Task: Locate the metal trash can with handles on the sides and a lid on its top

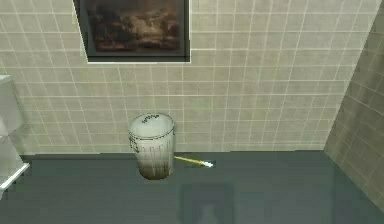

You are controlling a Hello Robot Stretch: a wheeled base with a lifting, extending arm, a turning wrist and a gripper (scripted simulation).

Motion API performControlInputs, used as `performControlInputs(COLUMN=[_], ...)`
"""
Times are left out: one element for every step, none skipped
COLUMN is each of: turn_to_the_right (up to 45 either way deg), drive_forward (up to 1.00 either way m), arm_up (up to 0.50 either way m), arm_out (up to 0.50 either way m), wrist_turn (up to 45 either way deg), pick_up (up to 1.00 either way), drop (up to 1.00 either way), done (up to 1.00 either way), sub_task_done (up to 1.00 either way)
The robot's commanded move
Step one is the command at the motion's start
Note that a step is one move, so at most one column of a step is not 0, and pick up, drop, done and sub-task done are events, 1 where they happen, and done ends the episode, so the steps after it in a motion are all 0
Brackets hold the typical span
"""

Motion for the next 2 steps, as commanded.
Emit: performControlInputs(turn_to_the_right=[6.0,0.0], drive_forward=[0.0,0.75], arm_up=[0.0,0.0], arm_out=[0.0,0.0], wrist_turn=[0.0,0.0], pick_up=[0.0,0.0], drop=[0.0,0.0], done=[0.0,0.0], sub_task_done=[0.0,0.0])
